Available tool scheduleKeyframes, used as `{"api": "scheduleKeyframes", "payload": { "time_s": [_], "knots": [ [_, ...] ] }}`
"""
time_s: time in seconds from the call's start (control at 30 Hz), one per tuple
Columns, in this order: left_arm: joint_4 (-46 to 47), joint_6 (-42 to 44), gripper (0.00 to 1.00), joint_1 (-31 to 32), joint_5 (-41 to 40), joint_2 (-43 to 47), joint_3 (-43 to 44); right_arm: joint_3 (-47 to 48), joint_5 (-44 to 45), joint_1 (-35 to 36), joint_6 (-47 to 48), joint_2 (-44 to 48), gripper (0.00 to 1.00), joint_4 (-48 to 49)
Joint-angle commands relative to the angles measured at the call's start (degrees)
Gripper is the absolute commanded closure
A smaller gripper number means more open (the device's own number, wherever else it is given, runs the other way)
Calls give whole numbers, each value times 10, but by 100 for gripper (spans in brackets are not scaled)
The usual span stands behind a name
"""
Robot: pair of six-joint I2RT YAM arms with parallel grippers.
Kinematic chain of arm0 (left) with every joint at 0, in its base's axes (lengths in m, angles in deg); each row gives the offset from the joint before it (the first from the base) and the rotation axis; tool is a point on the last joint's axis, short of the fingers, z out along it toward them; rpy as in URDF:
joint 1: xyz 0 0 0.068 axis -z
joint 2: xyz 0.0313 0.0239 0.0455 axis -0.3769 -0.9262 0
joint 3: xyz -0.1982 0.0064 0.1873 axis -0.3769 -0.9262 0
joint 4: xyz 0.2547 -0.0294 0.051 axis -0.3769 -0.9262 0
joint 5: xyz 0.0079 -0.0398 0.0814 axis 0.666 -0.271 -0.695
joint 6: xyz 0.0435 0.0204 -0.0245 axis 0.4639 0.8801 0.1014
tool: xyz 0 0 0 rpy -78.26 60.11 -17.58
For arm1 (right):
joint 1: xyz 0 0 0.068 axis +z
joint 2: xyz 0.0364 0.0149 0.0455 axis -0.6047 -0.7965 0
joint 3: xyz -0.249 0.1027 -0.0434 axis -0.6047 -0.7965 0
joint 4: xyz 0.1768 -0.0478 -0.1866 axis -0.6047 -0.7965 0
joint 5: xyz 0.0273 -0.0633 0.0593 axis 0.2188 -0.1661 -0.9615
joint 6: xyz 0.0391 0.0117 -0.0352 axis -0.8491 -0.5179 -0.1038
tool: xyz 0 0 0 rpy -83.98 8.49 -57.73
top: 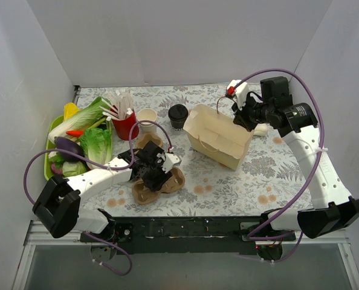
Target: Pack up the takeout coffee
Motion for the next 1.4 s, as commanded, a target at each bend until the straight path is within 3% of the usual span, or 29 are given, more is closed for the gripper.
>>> {"api": "scheduleKeyframes", "payload": {
  "time_s": [0.0, 0.33, 0.43, 0.67, 0.83, 1.07, 1.2, 1.37],
  "knots": [
    [-11, 8, 61, 2, -1, 15, -6, 14, 3, -2, 4, 4, 99, 21],
    [-75, 51, 90, 1, 65, 92, 6, 16, 1, -2, 6, 19, 99, 0],
    [-99, 77, 100, 1, 121, 134, 30, 8, -1, -2, 20, 31, 99, -10],
    [-113, 88, 100, 1, 164, 191, 157, 2, -34, -2, 42, 64, 99, -22],
    [-42, 89, 100, 1, 113, 195, 256, 25, -53, -2, 47, 50, 99, -50],
    [97, 13, 100, 1, 113, 141, 392, 35, -80, -1, 49, 45, 99, -62],
    [156, -7, 100, 1, 136, 107, 418, 31, -104, -2, 63, 44, 99, -78],
    [284, -48, 100, 2, 192, 93, 385, 22, -128, -1, 48, 49, 99, -81]
  ]
}}
